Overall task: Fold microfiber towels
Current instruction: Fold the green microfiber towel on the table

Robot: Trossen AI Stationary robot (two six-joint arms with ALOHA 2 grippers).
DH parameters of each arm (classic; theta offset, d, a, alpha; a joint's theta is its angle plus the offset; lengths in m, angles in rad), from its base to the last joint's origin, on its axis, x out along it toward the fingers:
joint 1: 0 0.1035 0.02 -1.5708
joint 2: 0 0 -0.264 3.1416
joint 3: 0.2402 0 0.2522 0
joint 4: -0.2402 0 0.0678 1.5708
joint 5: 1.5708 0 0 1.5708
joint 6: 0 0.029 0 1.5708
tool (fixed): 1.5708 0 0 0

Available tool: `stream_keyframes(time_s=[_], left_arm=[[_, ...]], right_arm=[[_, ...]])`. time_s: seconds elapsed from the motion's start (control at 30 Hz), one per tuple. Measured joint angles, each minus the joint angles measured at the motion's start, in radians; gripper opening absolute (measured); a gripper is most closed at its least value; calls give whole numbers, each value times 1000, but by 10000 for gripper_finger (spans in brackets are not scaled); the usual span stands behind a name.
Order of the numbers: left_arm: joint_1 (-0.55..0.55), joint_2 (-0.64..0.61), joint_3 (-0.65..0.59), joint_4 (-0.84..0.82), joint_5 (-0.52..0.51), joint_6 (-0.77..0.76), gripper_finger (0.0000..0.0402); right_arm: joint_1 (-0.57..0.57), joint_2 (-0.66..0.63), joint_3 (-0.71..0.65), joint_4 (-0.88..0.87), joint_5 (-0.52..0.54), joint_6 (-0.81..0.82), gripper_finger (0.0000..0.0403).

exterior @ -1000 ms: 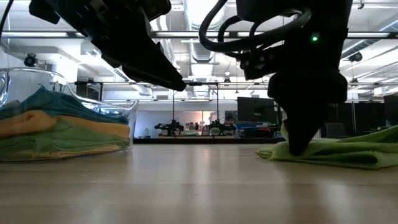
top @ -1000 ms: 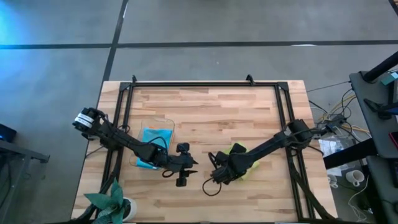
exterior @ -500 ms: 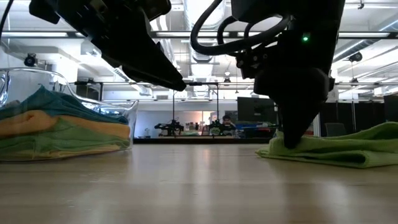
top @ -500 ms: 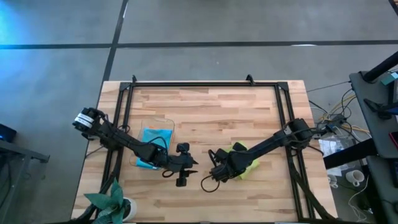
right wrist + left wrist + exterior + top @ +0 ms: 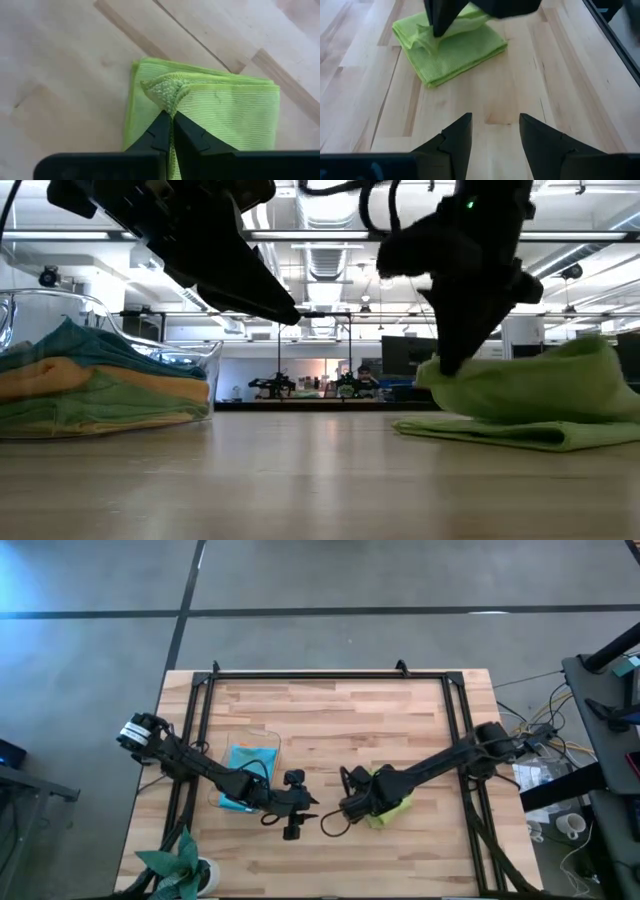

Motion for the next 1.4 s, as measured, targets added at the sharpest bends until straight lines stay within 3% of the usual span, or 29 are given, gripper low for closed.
stream_keyframes(time_s=[0.23, 0.43, 0.6, 0.8, 1.0, 1.1, 1.27, 1.4], left_arm=[[0, 0, -1, 18, 19, 0, 148], [0, 0, -1, 20, 63, 0, 148], [0, 0, -1, 20, 63, 0, 148], [1, 1, -4, 86, 62, -17, 148], [48, 86, 17, 292, 53, -24, 148], [84, 155, 60, 293, 60, -24, 148], [138, 300, 133, 295, 174, -27, 148], [164, 385, 187, 299, 207, -19, 148]], right_arm=[[-38, 71, -7, 73, -22, -2, 22], [-47, 90, -7, 116, -68, -20, 75], [-46, 35, -8, 111, -59, -54, 138], [26, -103, -36, 94, 68, -174, 191], [74, -191, -174, 153, 85, -167, 184], [73, -194, -229, 226, 86, -135, 174], [74, -182, -276, 265, 78, -125, 158], [74, -197, -282, 265, 79, -126, 151]])
